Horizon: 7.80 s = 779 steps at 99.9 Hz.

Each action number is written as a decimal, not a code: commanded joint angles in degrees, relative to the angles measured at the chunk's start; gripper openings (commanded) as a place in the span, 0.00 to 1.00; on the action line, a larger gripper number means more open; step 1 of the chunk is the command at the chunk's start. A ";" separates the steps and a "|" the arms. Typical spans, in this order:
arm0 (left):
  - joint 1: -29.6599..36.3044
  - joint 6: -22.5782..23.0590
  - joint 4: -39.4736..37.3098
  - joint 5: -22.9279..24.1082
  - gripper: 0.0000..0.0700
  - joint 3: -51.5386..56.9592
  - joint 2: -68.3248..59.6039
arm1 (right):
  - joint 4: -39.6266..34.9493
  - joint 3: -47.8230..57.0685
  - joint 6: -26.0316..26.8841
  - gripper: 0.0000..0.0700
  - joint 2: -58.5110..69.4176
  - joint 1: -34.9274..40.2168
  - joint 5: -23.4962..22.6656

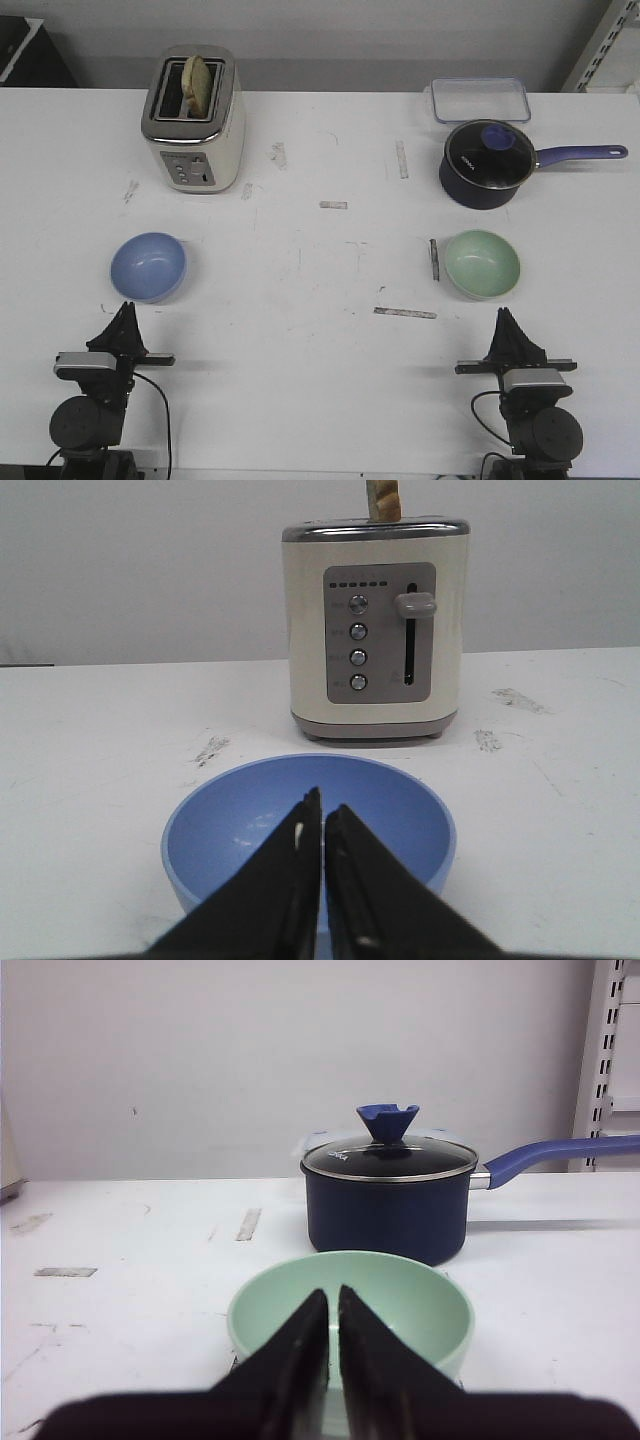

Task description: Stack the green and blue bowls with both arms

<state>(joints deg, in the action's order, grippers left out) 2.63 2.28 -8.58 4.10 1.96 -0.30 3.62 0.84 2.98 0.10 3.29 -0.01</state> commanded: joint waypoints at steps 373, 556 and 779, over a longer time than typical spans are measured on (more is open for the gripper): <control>-0.04 0.68 -0.85 -0.26 0.00 -1.25 0.11 | -49.99 71.56 -0.09 0.14 95.51 -19.98 -18.67; -0.04 0.68 -0.85 -0.26 0.00 -1.25 0.11 | -33.66 71.56 31.74 0.01 98.33 26.40 -7.26; -0.04 0.68 -0.85 -0.26 0.00 -1.25 0.11 | -2.34 25.38 -1.27 0.01 34.64 -4.81 -5.92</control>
<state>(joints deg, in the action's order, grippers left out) 2.63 2.28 -8.58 4.10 1.96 -0.30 0.51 27.33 0.95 37.36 -1.52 -5.91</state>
